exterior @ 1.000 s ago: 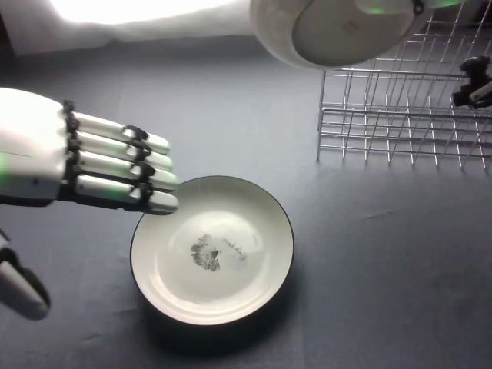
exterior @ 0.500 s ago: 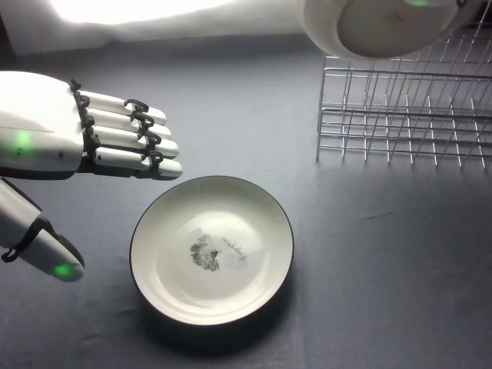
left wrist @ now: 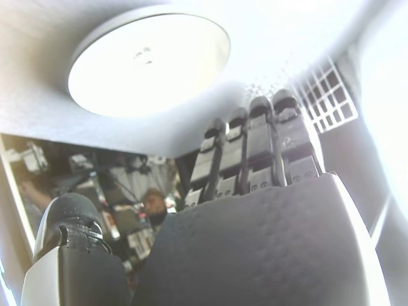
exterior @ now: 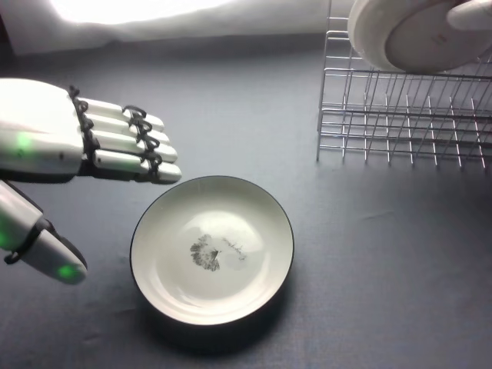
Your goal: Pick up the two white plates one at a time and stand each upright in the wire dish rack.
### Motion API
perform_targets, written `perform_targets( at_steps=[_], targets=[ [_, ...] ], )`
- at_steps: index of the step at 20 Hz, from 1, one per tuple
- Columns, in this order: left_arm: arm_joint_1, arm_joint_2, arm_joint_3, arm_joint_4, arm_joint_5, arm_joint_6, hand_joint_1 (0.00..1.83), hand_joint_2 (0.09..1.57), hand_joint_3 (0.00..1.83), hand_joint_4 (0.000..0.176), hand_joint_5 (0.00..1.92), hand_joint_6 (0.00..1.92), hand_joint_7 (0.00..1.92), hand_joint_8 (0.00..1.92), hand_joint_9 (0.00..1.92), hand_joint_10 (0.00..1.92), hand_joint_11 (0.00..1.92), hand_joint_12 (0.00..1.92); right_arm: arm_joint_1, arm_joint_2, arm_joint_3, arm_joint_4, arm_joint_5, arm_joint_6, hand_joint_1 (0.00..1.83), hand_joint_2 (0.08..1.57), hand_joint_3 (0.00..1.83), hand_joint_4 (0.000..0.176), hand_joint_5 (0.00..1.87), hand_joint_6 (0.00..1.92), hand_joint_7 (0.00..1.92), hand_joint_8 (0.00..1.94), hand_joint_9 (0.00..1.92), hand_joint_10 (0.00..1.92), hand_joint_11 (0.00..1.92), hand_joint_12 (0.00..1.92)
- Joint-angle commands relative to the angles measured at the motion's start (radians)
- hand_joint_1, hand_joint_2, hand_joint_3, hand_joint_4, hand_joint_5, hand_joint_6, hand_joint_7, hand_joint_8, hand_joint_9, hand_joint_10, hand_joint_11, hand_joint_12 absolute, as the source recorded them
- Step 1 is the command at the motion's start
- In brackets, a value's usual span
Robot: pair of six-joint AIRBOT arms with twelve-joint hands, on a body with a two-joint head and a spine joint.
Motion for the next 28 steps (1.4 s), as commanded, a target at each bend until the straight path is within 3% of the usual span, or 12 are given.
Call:
perform_targets(
  at_steps=[1,6,12,17,18,19,23,24,26,27,28],
  targets=[
    [-0.002,-0.002,-0.005,-0.070,-0.011,-0.003,0.00,0.97,0.00,0.000,0.00,0.00,0.00,0.00,0.00,0.00,0.00,0.00,0.001,0.008,0.011,0.016,0.150,0.010,1.49,1.10,0.00,0.000,0.88,1.06,0.99,0.88,0.93,0.98,0.88,1.49],
    [0.022,-0.014,-0.030,-0.070,0.025,0.023,0.00,0.97,0.00,0.000,0.00,0.00,0.00,0.00,0.00,0.00,0.00,0.00,-0.057,0.008,0.030,0.016,0.177,0.010,1.49,1.11,0.00,0.000,0.86,1.10,0.94,0.94,0.90,1.03,0.86,1.52],
    [0.061,-0.033,-0.040,-0.067,0.073,0.048,0.00,0.97,0.00,0.000,0.00,0.00,0.00,0.00,0.00,0.00,0.00,0.00,-0.133,0.008,0.041,0.016,0.218,0.010,1.49,1.10,0.00,0.000,0.90,1.05,0.98,0.87,0.92,1.01,0.87,1.50],
    [0.100,-0.054,-0.047,-0.024,0.122,0.048,0.00,0.96,0.00,0.000,0.00,0.00,0.00,0.00,0.00,0.00,0.00,0.00,-0.208,0.008,0.049,0.016,0.258,0.010,1.49,1.12,0.00,0.000,0.89,1.09,0.94,0.92,0.88,1.05,0.84,1.54],
    [0.107,-0.057,-0.047,-0.023,0.126,0.048,0.00,0.96,0.00,0.000,0.00,0.00,0.00,0.00,0.00,0.00,0.00,0.00,-0.219,0.007,0.050,0.016,0.262,0.009,1.39,1.12,0.00,0.000,0.90,1.13,0.95,0.97,0.89,1.14,0.80,1.30],
    [0.111,-0.058,-0.047,-0.023,0.127,0.048,0.00,0.97,0.00,0.000,0.00,0.00,0.00,0.00,0.00,0.00,0.00,0.00,-0.231,0.007,0.051,0.016,0.267,0.008,1.37,1.13,0.00,0.000,0.88,1.16,0.93,1.01,0.88,1.17,0.79,1.23],
    [0.126,-0.063,-0.041,-0.023,0.136,0.048,0.00,0.97,0.00,0.000,0.00,0.00,0.00,0.00,0.00,0.00,0.00,0.00,-0.271,0.006,0.054,0.016,0.281,-0.004,1.37,1.13,0.00,0.000,0.90,1.15,0.94,1.02,0.86,1.17,0.79,1.18],
    [0.130,-0.064,-0.039,-0.023,0.140,0.048,0.00,0.97,0.00,0.000,0.01,0.00,0.00,0.00,0.00,0.00,0.00,0.00,-0.276,0.006,0.055,0.016,0.284,-0.005,1.46,1.13,0.01,0.000,0.88,1.11,0.92,1.01,0.84,1.11,0.81,1.49],
    [0.138,-0.067,-0.034,-0.023,0.145,0.048,0.00,0.97,0.00,0.000,0.00,0.00,0.00,0.00,0.00,0.00,0.00,0.00,-0.277,0.005,0.054,-0.005,0.293,-0.008,1.36,1.17,0.00,0.000,0.79,1.26,0.89,1.09,0.81,1.31,0.65,1.26],
    [0.142,-0.067,-0.032,-0.023,0.147,0.048,0.00,0.97,0.00,0.000,0.00,0.00,0.00,0.00,0.00,0.00,0.00,0.00,-0.277,0.005,0.054,-0.024,0.304,-0.008,1.21,1.21,0.00,0.000,0.73,1.37,0.85,1.19,0.72,0.86,0.56,1.25],
    [0.145,-0.068,-0.031,-0.023,0.148,0.048,0.00,0.97,0.00,0.000,0.00,0.00,0.00,0.00,0.00,0.00,0.00,0.00,-0.276,0.005,0.054,-0.031,0.311,-0.007,1.32,1.15,0.00,0.000,0.67,0.71,0.75,0.63,0.72,0.62,0.49,1.24]
  ],
)
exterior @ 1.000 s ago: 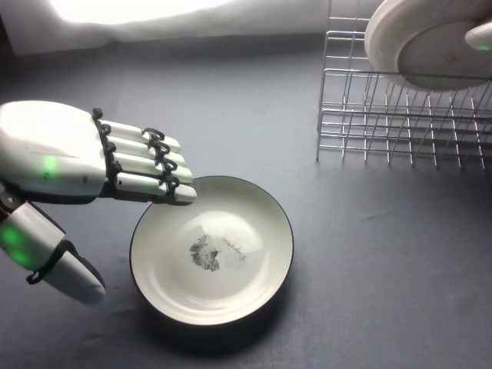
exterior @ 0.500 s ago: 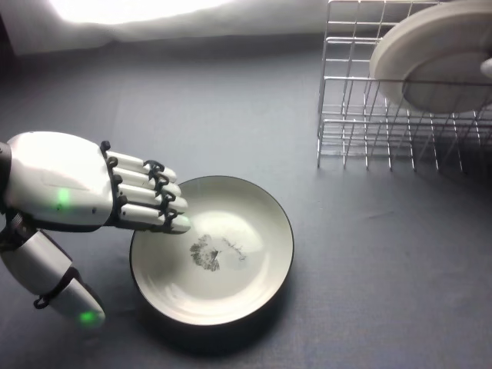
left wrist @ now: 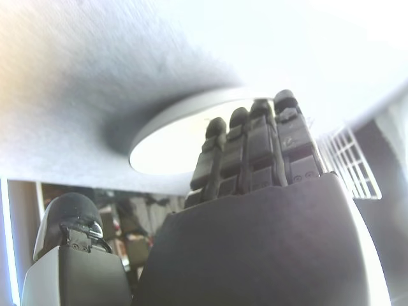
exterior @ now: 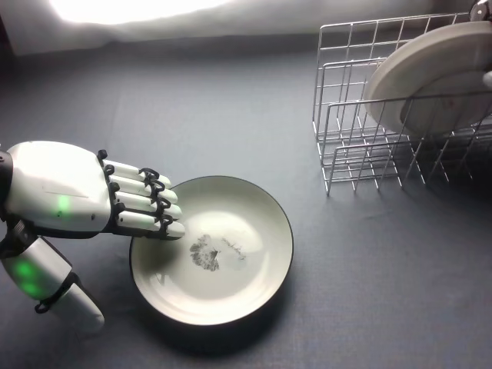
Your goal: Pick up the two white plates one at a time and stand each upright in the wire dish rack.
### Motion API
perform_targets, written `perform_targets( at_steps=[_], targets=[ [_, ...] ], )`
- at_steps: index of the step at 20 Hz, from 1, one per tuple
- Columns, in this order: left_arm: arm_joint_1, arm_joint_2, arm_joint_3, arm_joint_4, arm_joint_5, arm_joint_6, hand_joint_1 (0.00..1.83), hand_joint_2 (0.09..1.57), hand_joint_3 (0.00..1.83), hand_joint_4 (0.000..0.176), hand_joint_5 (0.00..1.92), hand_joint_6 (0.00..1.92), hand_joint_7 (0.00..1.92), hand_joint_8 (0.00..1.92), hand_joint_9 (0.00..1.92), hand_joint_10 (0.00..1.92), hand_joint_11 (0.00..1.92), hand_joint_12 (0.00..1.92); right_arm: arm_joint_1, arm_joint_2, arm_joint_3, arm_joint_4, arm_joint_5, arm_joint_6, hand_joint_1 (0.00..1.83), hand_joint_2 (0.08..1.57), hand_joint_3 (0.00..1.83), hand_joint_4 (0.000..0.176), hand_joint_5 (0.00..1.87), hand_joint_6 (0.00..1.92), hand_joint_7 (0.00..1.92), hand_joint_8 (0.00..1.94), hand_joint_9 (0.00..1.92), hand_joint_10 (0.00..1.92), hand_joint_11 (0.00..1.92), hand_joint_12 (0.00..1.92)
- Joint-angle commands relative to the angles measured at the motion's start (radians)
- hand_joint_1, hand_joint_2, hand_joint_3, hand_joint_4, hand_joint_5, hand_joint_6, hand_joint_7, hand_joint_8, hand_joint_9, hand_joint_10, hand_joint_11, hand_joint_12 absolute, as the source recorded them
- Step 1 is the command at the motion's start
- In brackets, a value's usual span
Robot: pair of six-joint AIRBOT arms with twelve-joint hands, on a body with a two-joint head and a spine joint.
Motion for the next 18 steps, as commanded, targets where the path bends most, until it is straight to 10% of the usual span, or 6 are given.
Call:
perform_targets(
  at_steps=[1,4,10,12,15,18],
  targets=[
    [-0.001,0.000,0.004,-0.040,-0.013,-0.002,0.00,0.97,0.00,0.000,0.00,0.00,0.00,0.00,0.00,0.00,0.00,0.00,0.014,0.007,0.004,0.018,0.129,0.007,1.33,1.14,0.00,0.000,0.69,0.37,0.77,0.28,0.72,0.42,0.42,1.22],
    [0.011,0.000,0.008,-0.040,-0.010,-0.002,0.00,0.96,0.00,0.000,0.00,0.00,0.00,0.00,0.00,0.00,0.00,0.00,0.032,0.007,0.003,0.002,0.133,0.007,1.36,1.13,0.00,0.000,0.76,0.05,0.80,0.01,0.74,0.13,0.32,1.20],
    [0.037,-0.002,0.014,-0.040,-0.009,-0.010,0.00,0.97,0.00,0.000,0.00,0.00,0.00,0.00,0.00,0.00,0.00,0.00,0.110,0.008,-0.028,-0.075,0.133,0.008,1.17,1.14,0.00,0.000,0.50,0.00,0.54,0.00,0.52,0.00,0.01,1.28],
    [0.054,-0.004,0.016,-0.040,-0.009,-0.018,0.00,0.96,0.00,0.000,0.00,0.00,0.00,0.00,0.00,0.00,0.00,0.00,0.146,0.009,-0.050,-0.128,0.133,0.008,1.07,1.15,0.00,0.000,0.33,0.00,0.31,0.00,0.29,0.00,0.00,0.99],
    [0.086,-0.009,0.016,-0.040,-0.012,-0.033,0.00,0.97,0.00,0.000,0.00,0.00,0.00,0.00,0.00,0.00,0.00,0.00,0.199,0.012,-0.087,-0.251,0.133,0.009,0.95,1.07,0.00,0.000,0.08,0.00,0.04,0.00,0.02,0.00,0.00,0.08],
    [0.107,-0.016,0.016,-0.040,-0.014,-0.039,0.00,0.97,0.00,0.000,0.00,0.00,0.00,0.00,0.00,0.00,0.00,0.00,0.233,0.011,-0.114,-0.445,0.162,0.008,0.96,0.98,0.00,0.000,0.00,0.00,0.00,0.00,0.00,0.00,0.00,0.00]
  ],
)
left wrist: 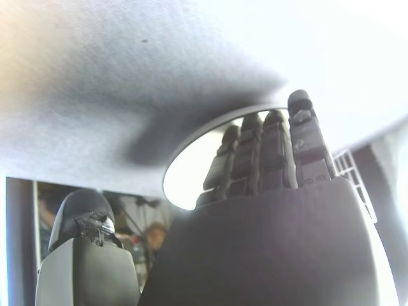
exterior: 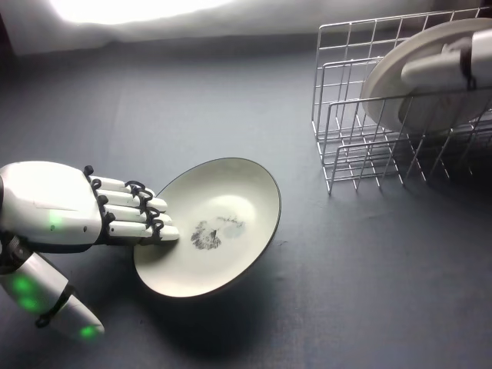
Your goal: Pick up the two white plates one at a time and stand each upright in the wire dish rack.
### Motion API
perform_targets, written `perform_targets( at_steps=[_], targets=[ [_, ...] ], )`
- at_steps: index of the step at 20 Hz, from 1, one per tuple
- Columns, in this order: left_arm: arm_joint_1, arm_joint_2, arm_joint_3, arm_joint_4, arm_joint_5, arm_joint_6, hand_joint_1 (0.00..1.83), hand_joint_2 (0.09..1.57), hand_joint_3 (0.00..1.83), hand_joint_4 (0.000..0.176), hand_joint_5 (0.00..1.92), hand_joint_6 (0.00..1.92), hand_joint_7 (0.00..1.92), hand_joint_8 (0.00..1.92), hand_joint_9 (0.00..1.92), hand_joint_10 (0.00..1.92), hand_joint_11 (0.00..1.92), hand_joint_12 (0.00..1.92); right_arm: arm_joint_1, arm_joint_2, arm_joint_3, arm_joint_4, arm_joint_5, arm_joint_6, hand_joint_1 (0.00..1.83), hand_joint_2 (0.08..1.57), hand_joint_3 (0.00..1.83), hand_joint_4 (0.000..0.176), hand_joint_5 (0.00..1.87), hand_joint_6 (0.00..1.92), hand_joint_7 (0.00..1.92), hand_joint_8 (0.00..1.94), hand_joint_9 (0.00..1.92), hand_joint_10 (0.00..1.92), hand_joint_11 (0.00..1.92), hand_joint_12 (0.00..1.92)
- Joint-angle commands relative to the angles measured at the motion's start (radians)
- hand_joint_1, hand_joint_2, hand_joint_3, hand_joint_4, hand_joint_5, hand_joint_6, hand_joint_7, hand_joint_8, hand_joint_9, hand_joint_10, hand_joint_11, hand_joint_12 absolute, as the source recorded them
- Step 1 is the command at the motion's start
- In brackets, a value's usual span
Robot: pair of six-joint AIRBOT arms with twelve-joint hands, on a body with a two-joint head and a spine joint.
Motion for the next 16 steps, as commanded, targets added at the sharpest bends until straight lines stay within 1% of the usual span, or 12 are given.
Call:
perform_targets(
  at_steps=[1,4,5,6,7,8,10,11,12,13,14,16],
  targets=[
    [0.011,-0.010,0.002,0.012,-0.015,-0.004,0.00,0.97,0.00,0.000,0.00,0.00,0.00,0.00,0.00,0.00,0.00,0.00,0.020,0.007,-0.012,-0.029,0.117,0.004,0.94,0.94,0.00,0.000,0.00,0.00,0.00,0.00,0.00,0.00,0.00,0.00],
    [0.020,-0.012,0.002,0.012,-0.015,-0.007,0.00,0.97,0.00,0.000,0.00,0.00,0.00,0.00,0.00,0.00,0.00,0.00,0.032,0.007,-0.055,-0.189,0.136,0.002,0.98,0.88,0.00,0.000,0.00,0.00,0.00,0.00,0.00,0.00,0.00,0.00],
    [0.022,-0.013,0.002,0.012,-0.015,-0.009,0.00,0.96,0.00,0.000,0.00,0.00,0.00,0.00,0.00,0.00,0.00,0.00,0.033,0.007,-0.072,-0.224,0.135,0.002,0.92,0.86,0.00,0.000,0.00,0.00,0.00,0.00,0.00,0.00,0.00,0.00],
    [0.024,-0.013,0.002,0.012,-0.015,-0.009,0.00,0.96,0.00,0.000,0.00,0.00,0.00,0.00,0.00,0.00,0.00,0.00,0.033,0.007,-0.091,-0.254,0.135,0.002,0.92,0.86,0.00,0.000,0.00,0.00,0.00,0.00,0.00,0.00,0.00,0.00],
    [0.027,-0.014,0.002,0.012,-0.015,-0.010,0.00,0.97,0.00,0.000,0.00,0.00,0.00,0.00,0.00,0.00,0.00,0.00,0.033,0.007,-0.108,-0.300,0.132,0.002,0.96,0.83,0.00,0.000,0.00,0.00,0.00,0.00,0.00,0.00,0.00,0.00],
    [0.030,-0.016,0.003,0.012,-0.017,-0.012,0.00,0.97,0.00,0.000,0.00,0.00,0.00,0.00,0.00,0.00,0.00,0.00,0.032,0.006,-0.126,-0.350,0.129,0.002,1.05,0.87,0.00,0.000,0.00,0.00,0.00,0.00,0.00,0.00,0.00,0.00],
    [0.037,-0.019,0.003,0.012,-0.020,-0.018,0.00,0.98,0.00,0.000,0.00,0.00,0.00,0.00,0.00,0.00,0.00,0.00,0.025,0.000,-0.149,-0.408,0.103,0.002,1.11,0.90,0.00,0.000,0.00,0.00,0.00,0.00,0.00,0.00,0.00,0.00],
    [0.043,-0.020,0.003,0.012,-0.022,-0.023,0.00,0.97,0.00,0.000,0.00,0.00,0.00,0.00,0.00,0.00,0.00,0.00,0.022,-0.013,-0.151,-0.469,0.094,0.002,1.45,1.04,0.05,0.000,0.00,0.00,0.00,0.00,0.00,0.00,0.00,0.00],
    [0.048,-0.022,0.004,0.012,-0.024,-0.027,0.00,0.97,0.00,0.000,0.00,0.00,0.00,0.00,0.00,0.00,0.00,0.00,0.021,-0.022,-0.151,-0.512,0.082,0.002,1.45,1.04,0.05,0.000,0.00,0.00,0.00,0.00,0.00,0.00,0.00,0.00],
    [0.055,-0.023,0.005,0.012,-0.025,-0.030,0.00,0.96,0.00,0.000,0.00,0.00,0.00,0.00,0.00,0.00,0.00,0.00,0.017,-0.035,-0.151,-0.537,0.068,0.001,1.58,1.07,0.06,0.000,0.00,0.00,0.00,0.00,0.00,0.00,0.00,0.00],
    [0.060,-0.025,0.006,0.013,-0.025,-0.032,0.00,0.96,0.00,0.000,0.00,0.00,0.00,0.00,0.00,0.00,0.00,0.00,0.016,-0.046,-0.151,-0.557,0.045,0.001,1.77,1.16,0.08,0.000,0.00,0.00,0.00,0.00,0.00,0.00,0.00,0.00],
    [0.072,-0.029,0.010,0.016,-0.027,-0.043,0.00,0.97,0.00,0.000,0.00,0.00,0.00,0.00,0.00,0.00,0.00,0.00,0.007,-0.070,-0.151,-0.577,0.015,0.000,1.81,1.17,0.08,0.000,0.00,0.00,0.00,0.00,0.00,0.00,0.00,0.00]
  ],
)
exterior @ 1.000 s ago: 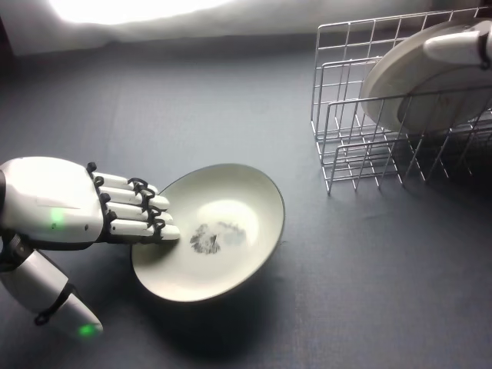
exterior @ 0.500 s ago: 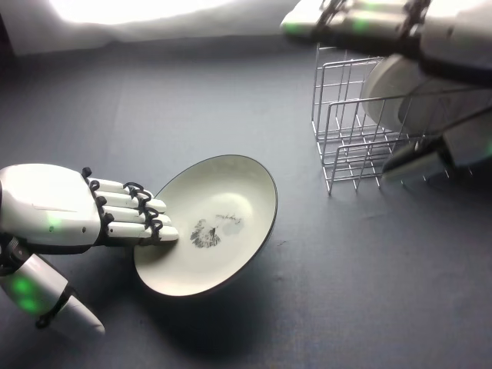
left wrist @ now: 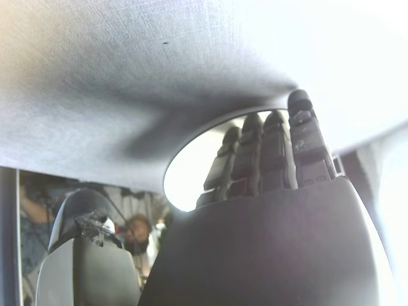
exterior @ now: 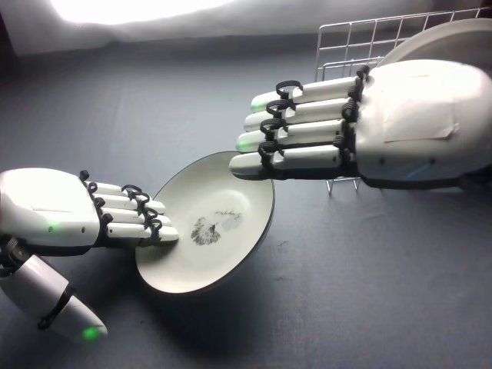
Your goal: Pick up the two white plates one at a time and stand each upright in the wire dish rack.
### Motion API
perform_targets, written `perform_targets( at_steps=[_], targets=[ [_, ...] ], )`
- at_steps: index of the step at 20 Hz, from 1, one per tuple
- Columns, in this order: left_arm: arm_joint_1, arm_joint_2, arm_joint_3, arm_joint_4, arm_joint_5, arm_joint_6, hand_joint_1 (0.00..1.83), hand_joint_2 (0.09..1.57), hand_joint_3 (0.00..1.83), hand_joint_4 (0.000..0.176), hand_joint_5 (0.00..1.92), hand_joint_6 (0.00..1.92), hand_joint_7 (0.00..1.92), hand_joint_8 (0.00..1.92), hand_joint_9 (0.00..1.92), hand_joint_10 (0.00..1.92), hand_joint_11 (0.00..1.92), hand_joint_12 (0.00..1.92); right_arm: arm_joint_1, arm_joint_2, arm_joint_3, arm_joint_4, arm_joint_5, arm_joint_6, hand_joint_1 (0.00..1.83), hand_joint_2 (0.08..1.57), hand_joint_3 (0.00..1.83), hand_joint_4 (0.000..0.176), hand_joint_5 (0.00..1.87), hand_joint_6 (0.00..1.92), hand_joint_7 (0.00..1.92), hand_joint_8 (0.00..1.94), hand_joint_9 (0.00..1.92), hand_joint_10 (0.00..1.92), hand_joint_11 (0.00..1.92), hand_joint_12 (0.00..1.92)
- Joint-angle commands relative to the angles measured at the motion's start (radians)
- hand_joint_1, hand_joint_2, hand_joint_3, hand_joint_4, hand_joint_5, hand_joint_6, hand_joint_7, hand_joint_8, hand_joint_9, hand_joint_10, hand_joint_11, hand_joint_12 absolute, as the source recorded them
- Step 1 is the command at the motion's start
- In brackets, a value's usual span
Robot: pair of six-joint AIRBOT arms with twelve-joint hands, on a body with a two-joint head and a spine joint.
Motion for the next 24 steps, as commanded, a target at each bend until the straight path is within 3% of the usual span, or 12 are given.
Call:
perform_targets(
  at_steps=[1,5,17,24],
  targets=[
    [0.022,-0.020,-0.002,0.067,-0.011,-0.009,0.00,0.97,0.00,0.000,0.00,0.00,0.00,0.00,0.00,0.00,0.00,0.00,0.001,-0.005,-0.002,0.035,0.052,-0.003,1.83,1.20,0.09,0.000,0.00,0.00,0.00,0.00,0.00,0.00,0.00,0.00],
    [0.038,-0.023,-0.002,0.079,-0.011,-0.018,0.00,0.96,0.00,0.000,0.00,0.00,0.00,0.00,0.00,0.00,0.00,0.00,-0.020,-0.055,-0.004,0.021,-0.012,-0.005,1.83,1.22,0.08,0.000,0.00,0.00,0.00,0.00,0.00,0.00,0.00,0.00],
    [0.041,-0.028,0.019,0.078,-0.010,-0.018,0.00,0.97,0.00,0.000,0.01,0.00,0.00,0.00,0.00,0.00,0.00,0.00,-0.073,-0.068,-0.024,0.012,-0.071,-0.004,1.83,1.16,0.05,0.000,0.00,0.00,0.00,0.00,0.00,0.00,0.00,0.00],
    [0.040,-0.028,0.019,0.078,-0.009,-0.021,0.00,0.97,0.00,0.000,0.01,0.00,0.00,0.00,0.00,0.00,0.00,0.00,-0.076,-0.161,0.043,0.012,-0.109,-0.010,1.83,1.16,0.04,0.000,0.00,0.00,0.00,0.00,0.00,0.00,0.00,0.00]
  ],
)
